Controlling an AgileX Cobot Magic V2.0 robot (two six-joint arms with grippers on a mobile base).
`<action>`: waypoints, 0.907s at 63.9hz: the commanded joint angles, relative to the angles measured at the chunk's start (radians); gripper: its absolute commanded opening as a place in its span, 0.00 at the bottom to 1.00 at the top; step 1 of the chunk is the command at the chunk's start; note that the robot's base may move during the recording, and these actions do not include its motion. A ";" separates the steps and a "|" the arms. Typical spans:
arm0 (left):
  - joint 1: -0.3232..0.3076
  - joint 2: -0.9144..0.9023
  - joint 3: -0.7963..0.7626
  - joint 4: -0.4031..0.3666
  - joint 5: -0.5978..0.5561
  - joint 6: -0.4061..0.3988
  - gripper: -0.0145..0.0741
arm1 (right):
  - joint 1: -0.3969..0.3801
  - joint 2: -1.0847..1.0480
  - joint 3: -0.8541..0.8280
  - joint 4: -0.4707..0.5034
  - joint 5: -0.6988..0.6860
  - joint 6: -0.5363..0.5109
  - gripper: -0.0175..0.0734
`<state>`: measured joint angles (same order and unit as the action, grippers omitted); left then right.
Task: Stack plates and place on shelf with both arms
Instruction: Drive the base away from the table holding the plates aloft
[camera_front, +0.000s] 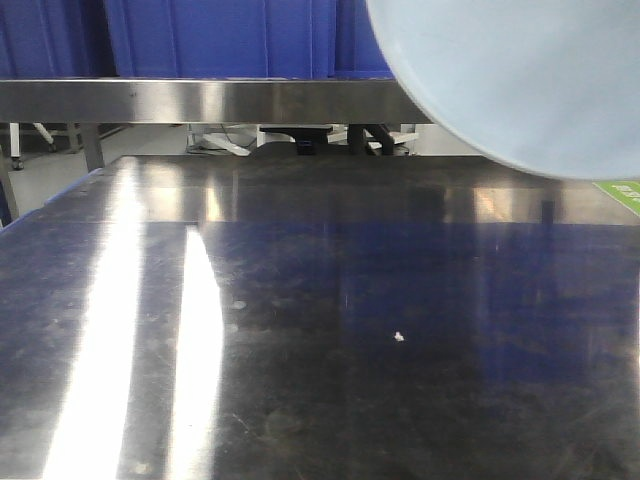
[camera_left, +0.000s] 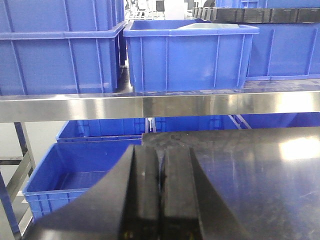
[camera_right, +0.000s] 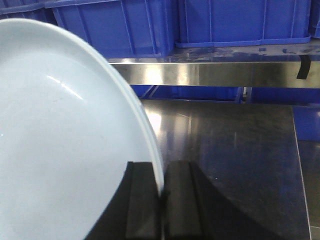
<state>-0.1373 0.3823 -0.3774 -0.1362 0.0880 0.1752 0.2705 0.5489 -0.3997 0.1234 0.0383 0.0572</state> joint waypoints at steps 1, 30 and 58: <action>0.000 0.006 -0.030 -0.002 -0.082 -0.007 0.25 | -0.005 -0.002 -0.031 0.007 -0.100 0.001 0.25; 0.000 0.006 -0.029 -0.002 -0.082 -0.007 0.25 | -0.005 -0.002 -0.031 0.007 -0.100 0.001 0.25; 0.000 0.006 -0.029 -0.002 -0.082 -0.007 0.25 | -0.005 -0.002 -0.031 0.007 -0.100 0.001 0.25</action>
<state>-0.1373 0.3823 -0.3774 -0.1362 0.0880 0.1752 0.2705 0.5489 -0.3997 0.1234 0.0383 0.0572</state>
